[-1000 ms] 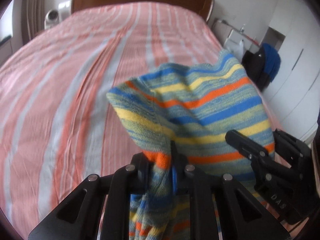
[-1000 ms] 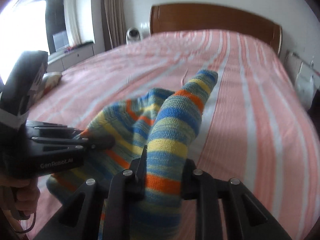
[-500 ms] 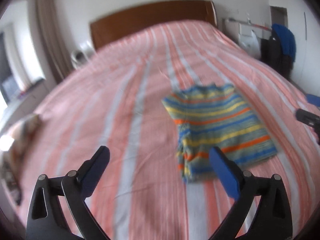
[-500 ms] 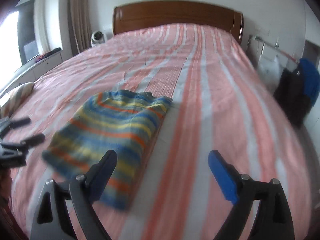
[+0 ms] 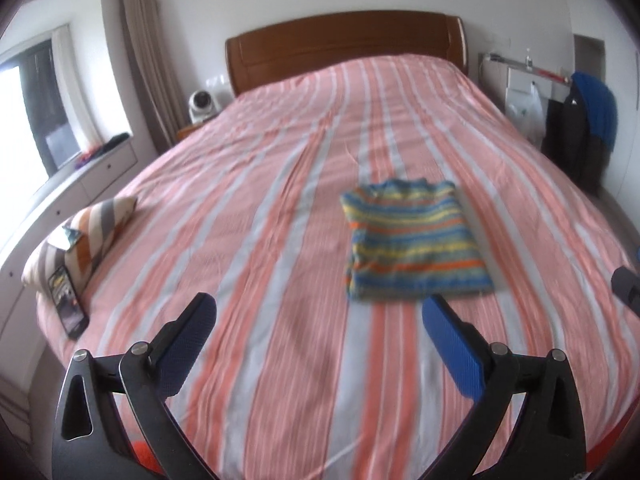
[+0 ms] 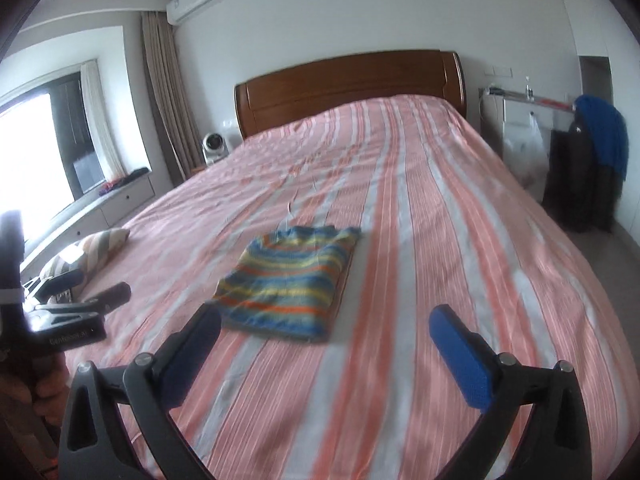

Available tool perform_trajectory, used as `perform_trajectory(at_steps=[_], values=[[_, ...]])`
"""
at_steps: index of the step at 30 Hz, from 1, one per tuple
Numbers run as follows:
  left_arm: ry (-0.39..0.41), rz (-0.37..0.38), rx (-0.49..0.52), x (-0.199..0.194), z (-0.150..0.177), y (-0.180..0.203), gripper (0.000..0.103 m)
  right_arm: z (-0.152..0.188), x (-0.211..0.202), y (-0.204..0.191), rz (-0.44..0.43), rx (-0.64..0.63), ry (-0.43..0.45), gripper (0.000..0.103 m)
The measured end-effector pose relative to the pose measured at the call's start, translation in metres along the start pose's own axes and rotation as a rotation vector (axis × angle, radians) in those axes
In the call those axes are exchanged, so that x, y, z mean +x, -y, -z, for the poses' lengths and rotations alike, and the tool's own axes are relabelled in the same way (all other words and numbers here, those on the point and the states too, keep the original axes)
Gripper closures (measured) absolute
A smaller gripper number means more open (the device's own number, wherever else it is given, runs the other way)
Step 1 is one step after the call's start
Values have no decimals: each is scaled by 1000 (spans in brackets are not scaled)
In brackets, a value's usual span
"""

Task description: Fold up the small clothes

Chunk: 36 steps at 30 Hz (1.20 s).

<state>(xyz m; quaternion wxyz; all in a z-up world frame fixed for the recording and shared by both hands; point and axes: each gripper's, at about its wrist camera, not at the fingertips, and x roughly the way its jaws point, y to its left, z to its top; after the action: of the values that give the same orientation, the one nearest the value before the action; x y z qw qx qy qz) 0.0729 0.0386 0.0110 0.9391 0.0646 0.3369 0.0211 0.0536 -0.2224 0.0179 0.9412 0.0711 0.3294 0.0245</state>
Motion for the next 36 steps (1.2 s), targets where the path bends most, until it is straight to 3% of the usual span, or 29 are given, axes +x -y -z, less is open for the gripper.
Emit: perform_trajectory(at_steps=[3, 12, 19, 26, 29, 33, 36], values=[[-14, 10, 4, -8, 7, 1, 0, 8, -9, -17, 64, -79, -35, 0], [12, 52, 25, -40, 17, 2, 0, 18, -19, -35, 60, -63, -142, 0], [-35, 34, 27, -45, 21, 4, 0, 17, -28, -47, 62, -91, -171, 0], [-72, 12, 8, -39, 25, 3, 0, 16, -33, -44, -5, -62, -155, 0], [-70, 21, 6, -39, 26, 2, 0, 15, -38, -41, -32, -53, -131, 0], [-84, 72, 4, -39, 27, 5, 0, 17, -32, -37, -74, -23, -172, 0], [-87, 89, 14, -39, 27, 8, 0, 19, -27, -36, -4, -12, -208, 0]])
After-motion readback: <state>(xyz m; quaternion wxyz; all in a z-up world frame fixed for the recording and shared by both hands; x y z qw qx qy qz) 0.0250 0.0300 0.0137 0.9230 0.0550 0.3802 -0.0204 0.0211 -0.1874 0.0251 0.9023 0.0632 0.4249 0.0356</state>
